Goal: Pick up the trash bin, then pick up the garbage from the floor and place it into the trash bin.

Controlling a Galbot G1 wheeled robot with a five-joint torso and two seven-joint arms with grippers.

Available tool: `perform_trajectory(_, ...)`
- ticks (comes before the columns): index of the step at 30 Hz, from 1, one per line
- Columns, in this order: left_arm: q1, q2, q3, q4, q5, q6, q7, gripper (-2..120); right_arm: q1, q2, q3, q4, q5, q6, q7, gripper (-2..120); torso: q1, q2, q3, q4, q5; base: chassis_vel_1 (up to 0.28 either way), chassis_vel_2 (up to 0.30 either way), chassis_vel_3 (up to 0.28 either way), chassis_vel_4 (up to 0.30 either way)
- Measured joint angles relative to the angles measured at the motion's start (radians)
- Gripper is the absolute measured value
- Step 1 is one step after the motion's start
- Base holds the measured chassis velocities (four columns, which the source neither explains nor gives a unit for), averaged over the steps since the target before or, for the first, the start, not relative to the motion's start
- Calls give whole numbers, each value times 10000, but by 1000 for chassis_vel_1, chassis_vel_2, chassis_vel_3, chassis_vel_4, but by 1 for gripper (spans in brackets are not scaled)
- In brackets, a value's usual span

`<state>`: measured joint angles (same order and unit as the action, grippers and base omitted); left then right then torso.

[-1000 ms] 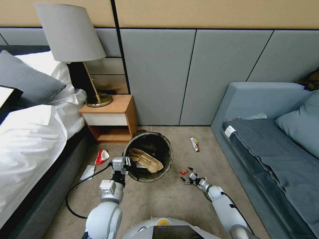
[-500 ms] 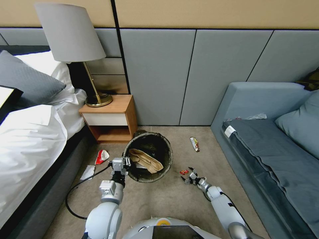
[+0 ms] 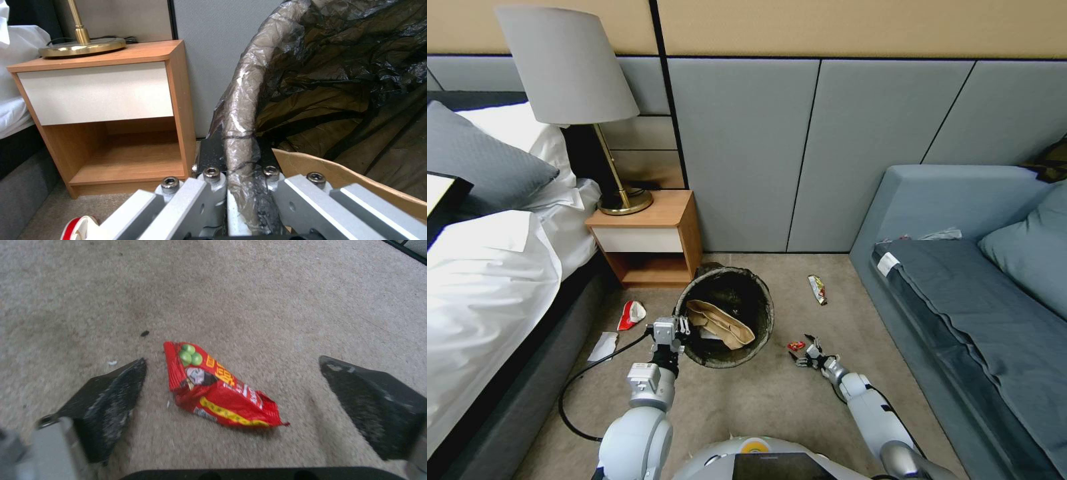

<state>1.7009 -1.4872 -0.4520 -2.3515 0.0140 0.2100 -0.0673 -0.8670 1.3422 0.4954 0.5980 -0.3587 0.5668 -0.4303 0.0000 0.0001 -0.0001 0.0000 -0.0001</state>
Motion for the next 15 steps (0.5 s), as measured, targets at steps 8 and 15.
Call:
perform_trajectory(8, 2, -9, 29, 0, 15, 0, -7, 0, -60, 68, -6, -87, 8, 12, 19, 64, 0, 0, 0, 2, 2, 0, 0, 0, 0)
perform_trajectory(15, -50, -23, 60, 57, 16, -2, -12, 0, -284, 72, 17, -62, 35, 54, -10, 36, 0, 1, -1, 9, 8, 0, 0, 0, 0)
